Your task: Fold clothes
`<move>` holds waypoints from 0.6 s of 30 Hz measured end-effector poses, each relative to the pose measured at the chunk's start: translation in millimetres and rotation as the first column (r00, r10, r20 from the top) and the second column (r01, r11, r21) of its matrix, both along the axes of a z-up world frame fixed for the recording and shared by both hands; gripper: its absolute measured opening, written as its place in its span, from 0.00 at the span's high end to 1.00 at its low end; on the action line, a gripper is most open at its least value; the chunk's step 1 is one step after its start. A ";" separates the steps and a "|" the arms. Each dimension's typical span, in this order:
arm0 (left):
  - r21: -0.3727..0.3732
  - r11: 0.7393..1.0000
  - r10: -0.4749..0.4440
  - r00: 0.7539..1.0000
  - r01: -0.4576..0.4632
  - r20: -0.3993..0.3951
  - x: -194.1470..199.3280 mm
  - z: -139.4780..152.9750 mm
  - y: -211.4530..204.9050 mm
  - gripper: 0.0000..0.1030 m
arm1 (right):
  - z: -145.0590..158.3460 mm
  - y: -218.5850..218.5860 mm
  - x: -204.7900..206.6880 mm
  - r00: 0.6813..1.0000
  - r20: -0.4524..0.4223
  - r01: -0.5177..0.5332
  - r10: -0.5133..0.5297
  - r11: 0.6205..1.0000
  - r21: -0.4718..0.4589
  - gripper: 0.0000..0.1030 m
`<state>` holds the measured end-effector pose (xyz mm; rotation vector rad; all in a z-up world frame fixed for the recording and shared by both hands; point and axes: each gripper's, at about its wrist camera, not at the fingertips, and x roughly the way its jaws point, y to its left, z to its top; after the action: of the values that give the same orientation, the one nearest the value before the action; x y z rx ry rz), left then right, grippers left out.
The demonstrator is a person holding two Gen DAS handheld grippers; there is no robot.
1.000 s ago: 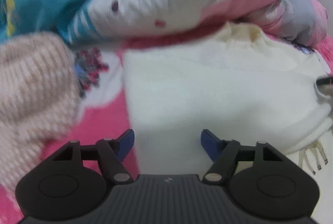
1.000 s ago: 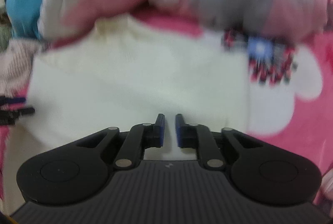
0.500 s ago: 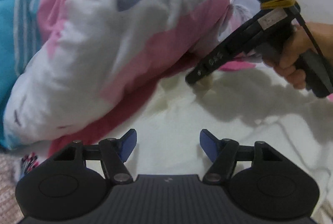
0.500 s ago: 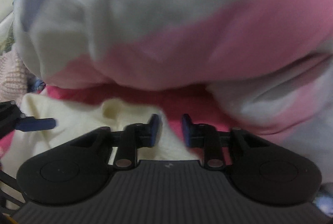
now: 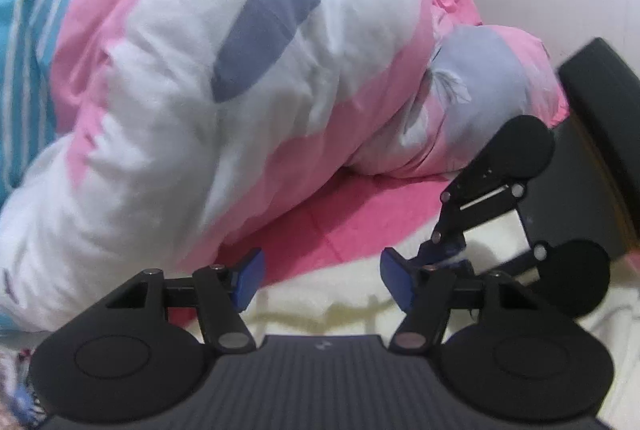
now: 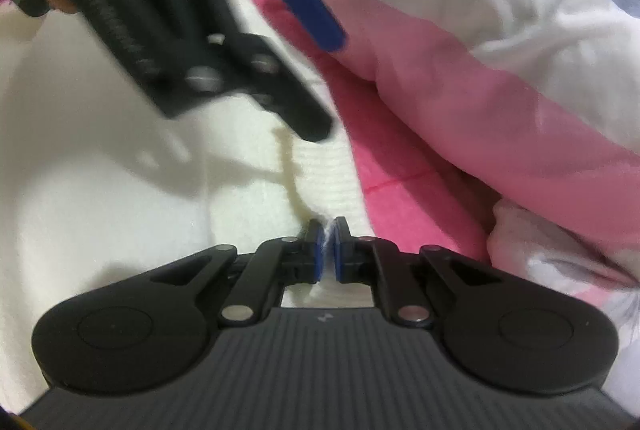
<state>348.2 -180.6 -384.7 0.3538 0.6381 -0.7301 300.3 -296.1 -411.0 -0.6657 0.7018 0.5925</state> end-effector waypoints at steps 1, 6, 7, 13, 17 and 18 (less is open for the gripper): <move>0.027 1.000 0.014 1.000 -0.013 -0.022 5.7 -7.9 -4.3 0.44 | 0.7 -0.9 -0.2 1.000 0.003 -0.004 0.004 1.000 -0.003 0.95; 0.113 0.993 0.045 0.998 -0.041 -0.036 11.5 -34.1 -8.9 0.52 | 21.8 -17.0 -3.1 0.998 -0.034 0.048 -0.047 0.998 0.032 0.90; 0.117 0.992 0.041 0.999 -0.038 -0.028 9.8 -34.2 -9.1 0.52 | 32.0 -23.0 -1.7 0.995 -0.060 0.087 -0.083 0.993 0.075 0.90; 0.121 0.992 0.034 0.999 -0.032 -0.015 6.6 -33.8 -5.6 0.51 | 76.1 -62.3 36.0 0.905 -0.238 0.423 -0.353 0.808 0.411 0.90; 0.125 0.991 0.040 0.999 -0.037 -0.025 3.8 -25.3 2.5 0.47 | 19.3 -47.5 54.3 0.832 -0.398 0.502 -0.387 0.830 0.243 0.91; 0.126 0.991 0.042 0.999 -0.038 -0.028 3.1 -23.1 4.5 0.46 | 14.5 -48.6 51.9 0.835 -0.379 0.513 -0.398 0.813 0.277 0.91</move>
<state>351.3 -176.1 -407.8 0.4450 0.7198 -0.6597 352.1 -344.8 -396.5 -0.0318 0.9746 0.3550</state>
